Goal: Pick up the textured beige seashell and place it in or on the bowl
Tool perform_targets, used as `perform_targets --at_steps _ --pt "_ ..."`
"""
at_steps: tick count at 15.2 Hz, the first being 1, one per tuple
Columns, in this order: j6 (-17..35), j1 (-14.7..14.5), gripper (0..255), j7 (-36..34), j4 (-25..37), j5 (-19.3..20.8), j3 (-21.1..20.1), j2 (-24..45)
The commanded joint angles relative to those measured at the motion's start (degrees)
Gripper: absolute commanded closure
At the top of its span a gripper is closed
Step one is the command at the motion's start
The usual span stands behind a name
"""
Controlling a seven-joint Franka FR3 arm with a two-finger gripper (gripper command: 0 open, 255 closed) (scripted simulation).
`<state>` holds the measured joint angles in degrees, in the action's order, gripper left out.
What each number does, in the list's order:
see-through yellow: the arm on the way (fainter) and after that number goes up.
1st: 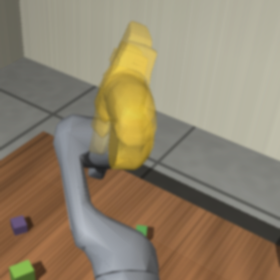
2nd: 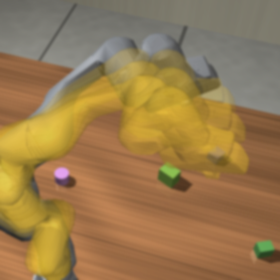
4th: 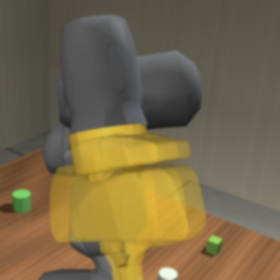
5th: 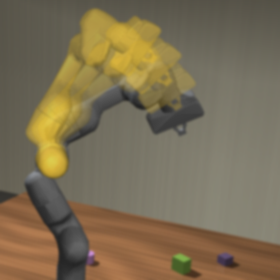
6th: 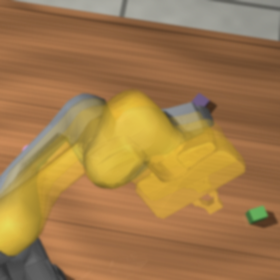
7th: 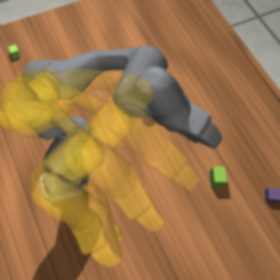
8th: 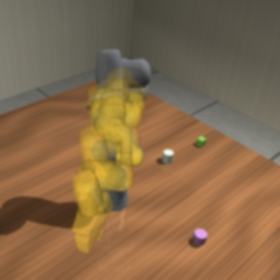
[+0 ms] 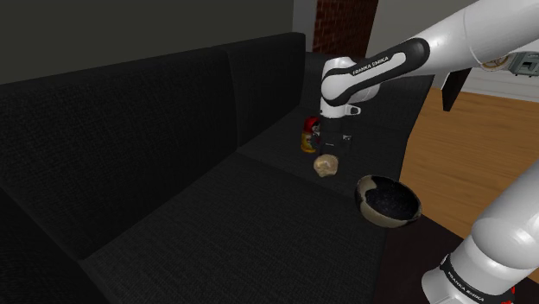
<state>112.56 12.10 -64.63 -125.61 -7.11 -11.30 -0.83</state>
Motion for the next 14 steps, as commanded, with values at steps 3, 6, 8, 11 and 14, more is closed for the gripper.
perform_targets --at_steps 3,6,8,11,14 --pt "-2.7 0.0 255 -0.1 1.5 -0.1 0.0 -1.2" --pt "-5.0 0.1 255 -0.2 2.8 -0.2 0.1 -2.1" --pt "-6.5 0.1 255 -0.3 3.8 -0.2 0.2 -2.7" --pt "-8.7 0.2 255 -0.4 5.3 -0.2 0.2 -3.4" --pt "-11.0 0.2 255 -0.5 7.0 -0.3 0.3 -4.0"
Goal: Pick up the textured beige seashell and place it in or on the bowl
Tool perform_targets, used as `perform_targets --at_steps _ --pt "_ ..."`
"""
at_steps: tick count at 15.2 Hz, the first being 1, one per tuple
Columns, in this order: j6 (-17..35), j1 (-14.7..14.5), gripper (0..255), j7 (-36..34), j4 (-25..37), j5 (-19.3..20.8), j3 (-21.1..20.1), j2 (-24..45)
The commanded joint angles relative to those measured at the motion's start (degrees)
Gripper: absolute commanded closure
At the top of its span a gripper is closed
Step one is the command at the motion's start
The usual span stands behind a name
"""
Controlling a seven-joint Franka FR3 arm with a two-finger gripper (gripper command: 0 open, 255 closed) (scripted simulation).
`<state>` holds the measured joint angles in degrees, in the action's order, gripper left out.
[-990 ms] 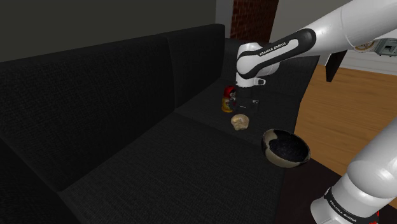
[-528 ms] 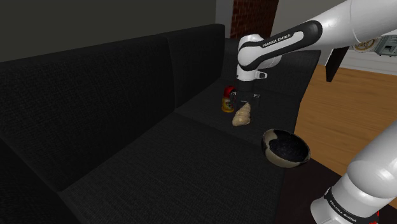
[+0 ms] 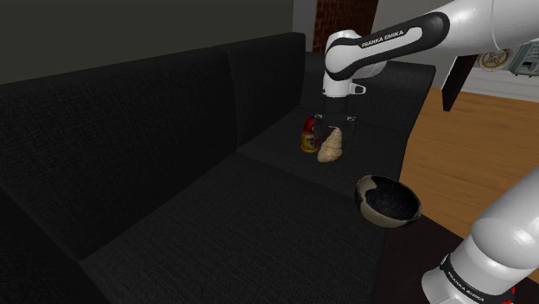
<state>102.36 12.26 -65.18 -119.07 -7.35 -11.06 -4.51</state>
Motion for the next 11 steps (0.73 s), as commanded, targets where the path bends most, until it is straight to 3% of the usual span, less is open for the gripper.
perform_targets --at_steps 1,11 --pt "-1.6 0.0 255 0.0 1.0 0.0 0.1 -0.6" --pt "-9.2 0.2 255 -0.6 7.5 0.0 0.3 -1.7"
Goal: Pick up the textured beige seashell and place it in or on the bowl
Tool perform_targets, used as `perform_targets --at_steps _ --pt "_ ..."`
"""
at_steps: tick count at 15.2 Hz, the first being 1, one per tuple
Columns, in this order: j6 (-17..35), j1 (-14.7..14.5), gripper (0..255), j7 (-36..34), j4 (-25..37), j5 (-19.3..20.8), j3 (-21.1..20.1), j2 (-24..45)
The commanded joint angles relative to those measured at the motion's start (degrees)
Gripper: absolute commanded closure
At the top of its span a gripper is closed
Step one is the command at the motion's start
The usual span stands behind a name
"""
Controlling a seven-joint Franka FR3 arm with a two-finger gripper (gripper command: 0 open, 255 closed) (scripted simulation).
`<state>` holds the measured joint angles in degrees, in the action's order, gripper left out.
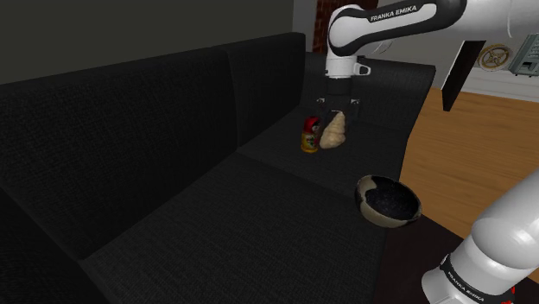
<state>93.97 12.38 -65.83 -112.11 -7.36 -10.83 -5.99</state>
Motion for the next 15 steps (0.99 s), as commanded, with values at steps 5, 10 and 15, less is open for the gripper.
perform_targets --at_steps 5,10,15 --pt "-4.6 0.1 255 -0.3 4.2 0.0 0.2 -0.4" --pt "-5.2 -0.1 255 0.1 -2.1 -1.1 0.3 -7.4" --pt "-6.2 -0.8 255 0.5 -12.7 -2.9 0.7 -19.0"
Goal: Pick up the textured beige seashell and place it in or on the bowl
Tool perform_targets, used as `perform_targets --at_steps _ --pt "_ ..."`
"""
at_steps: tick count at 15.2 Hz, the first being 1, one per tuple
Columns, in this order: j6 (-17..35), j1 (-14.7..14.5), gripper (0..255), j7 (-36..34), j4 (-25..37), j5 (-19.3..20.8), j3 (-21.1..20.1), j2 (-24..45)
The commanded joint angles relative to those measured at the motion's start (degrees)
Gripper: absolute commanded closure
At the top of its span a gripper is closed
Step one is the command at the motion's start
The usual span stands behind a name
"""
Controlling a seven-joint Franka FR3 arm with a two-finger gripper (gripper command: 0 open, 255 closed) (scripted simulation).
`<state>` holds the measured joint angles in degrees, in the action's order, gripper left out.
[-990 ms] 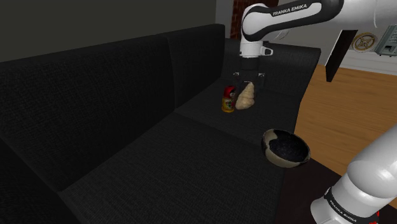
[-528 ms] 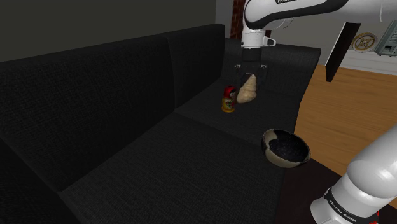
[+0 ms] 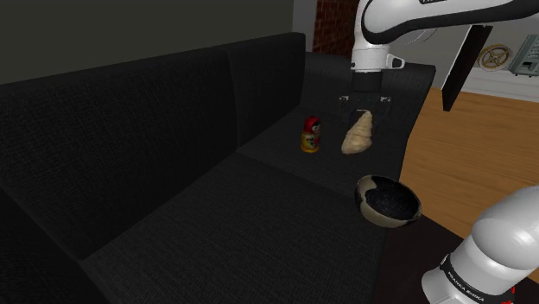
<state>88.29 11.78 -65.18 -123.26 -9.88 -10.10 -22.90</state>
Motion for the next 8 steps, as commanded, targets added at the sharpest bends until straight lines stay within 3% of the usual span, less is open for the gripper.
perform_targets --at_steps 1,8 --pt "-0.9 -0.4 255 -0.1 -3.5 -0.7 0.1 -4.5" --pt "-6.1 -2.3 255 -0.7 -15.0 -2.7 0.6 -21.2"
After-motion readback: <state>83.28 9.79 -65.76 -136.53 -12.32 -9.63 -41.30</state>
